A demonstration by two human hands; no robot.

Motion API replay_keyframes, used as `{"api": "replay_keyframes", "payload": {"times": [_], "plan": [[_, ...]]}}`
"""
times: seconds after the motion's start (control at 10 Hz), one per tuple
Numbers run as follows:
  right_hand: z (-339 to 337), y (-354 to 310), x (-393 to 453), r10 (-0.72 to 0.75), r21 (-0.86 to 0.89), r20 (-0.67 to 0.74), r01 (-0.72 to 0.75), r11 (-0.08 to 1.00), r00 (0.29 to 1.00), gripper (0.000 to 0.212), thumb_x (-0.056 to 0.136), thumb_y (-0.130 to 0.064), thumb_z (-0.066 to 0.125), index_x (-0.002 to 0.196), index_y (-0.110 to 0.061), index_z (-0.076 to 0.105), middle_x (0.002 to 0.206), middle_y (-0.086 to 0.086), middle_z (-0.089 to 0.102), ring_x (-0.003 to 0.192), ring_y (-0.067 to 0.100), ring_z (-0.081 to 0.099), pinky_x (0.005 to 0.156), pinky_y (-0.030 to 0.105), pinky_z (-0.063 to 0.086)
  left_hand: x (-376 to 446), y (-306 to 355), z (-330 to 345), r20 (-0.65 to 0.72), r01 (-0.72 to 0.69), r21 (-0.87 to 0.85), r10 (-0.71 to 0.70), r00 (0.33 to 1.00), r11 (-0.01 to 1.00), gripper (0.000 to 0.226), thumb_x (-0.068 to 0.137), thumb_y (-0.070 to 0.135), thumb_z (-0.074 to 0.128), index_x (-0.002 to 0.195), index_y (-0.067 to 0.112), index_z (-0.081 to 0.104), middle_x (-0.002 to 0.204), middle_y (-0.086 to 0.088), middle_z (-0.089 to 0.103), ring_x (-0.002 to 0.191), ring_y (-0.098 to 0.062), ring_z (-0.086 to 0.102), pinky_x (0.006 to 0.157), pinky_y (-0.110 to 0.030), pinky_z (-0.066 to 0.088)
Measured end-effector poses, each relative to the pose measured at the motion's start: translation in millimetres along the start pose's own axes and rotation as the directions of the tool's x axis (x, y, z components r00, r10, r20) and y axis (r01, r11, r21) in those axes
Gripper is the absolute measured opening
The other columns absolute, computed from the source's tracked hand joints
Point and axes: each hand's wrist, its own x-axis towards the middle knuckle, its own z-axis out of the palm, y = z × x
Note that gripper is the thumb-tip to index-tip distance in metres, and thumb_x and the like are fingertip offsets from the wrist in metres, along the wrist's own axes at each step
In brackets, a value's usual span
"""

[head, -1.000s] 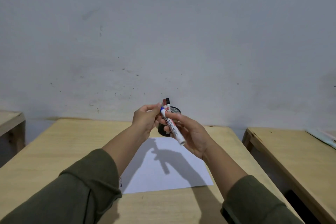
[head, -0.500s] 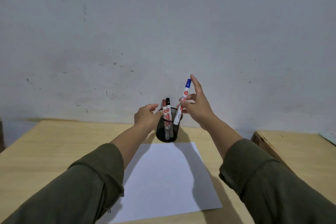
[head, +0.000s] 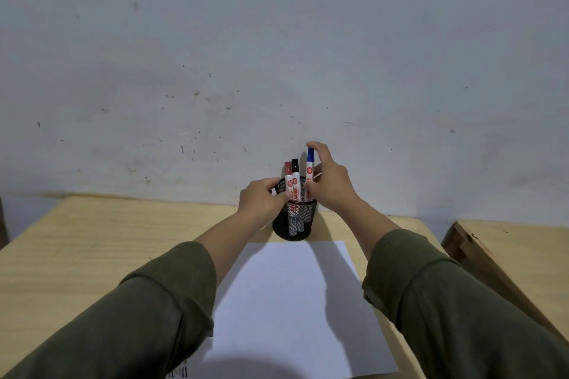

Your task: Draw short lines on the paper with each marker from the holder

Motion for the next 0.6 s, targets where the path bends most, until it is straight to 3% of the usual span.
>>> {"api": "replay_keyframes", "payload": {"times": [0.1,0.3,0.5,0.6], "plan": [[6.4,5.8,5.6,-0.001,-0.090,-0.009,0.000,0.996,1.000,0.061,0.078,0.001,0.065,0.132,-0.020,0.044,0.109,0.016,0.055,0.082,0.020,0.052,0.054,0.012,0.033,2.4,-0.5,-0.3,0.006,-0.016,0.016,0.016,1.000,1.000,0.045,0.088,0.024,0.061,0.132,0.018,0.054,0.130,-0.005,0.061,0.121,-0.022,0.054,0.101,-0.033,0.043],[9.6,8.5,11.1,0.011,-0.154,0.001,-0.011,0.988,1.000,0.057,0.080,-0.002,0.065,0.133,-0.016,0.049,0.110,0.016,0.060,0.083,0.016,0.049,0.053,0.008,0.028,5.6,-5.4,1.4,0.021,-0.024,-0.013,0.024,0.999,1.000,0.046,0.088,0.025,0.061,0.132,0.020,0.053,0.134,-0.004,0.058,0.125,-0.019,0.051,0.103,-0.034,0.043],[7.9,6.8,3.9,0.008,-0.096,0.010,-0.007,0.995,1.000,0.063,0.082,-0.001,0.061,0.139,-0.019,0.044,0.102,0.014,0.065,0.080,0.016,0.053,0.058,0.017,0.039,4.2,-6.3,5.6,0.009,-0.021,-0.035,0.021,1.000,0.999,0.047,0.089,0.024,0.060,0.134,0.018,0.051,0.135,-0.005,0.057,0.126,-0.020,0.051,0.102,-0.032,0.041],[5.2,3.0,0.4,0.004,-0.034,-0.041,-0.005,0.999,0.999,0.066,0.083,-0.002,0.061,0.142,-0.023,0.039,0.092,0.007,0.057,0.081,0.018,0.055,0.064,0.021,0.043,1.8,-4.5,7.0,-0.056,-0.019,-0.044,0.016,0.998,0.999,0.047,0.088,0.025,0.061,0.133,0.017,0.052,0.136,-0.005,0.057,0.126,-0.022,0.050,0.103,-0.030,0.038]]}}
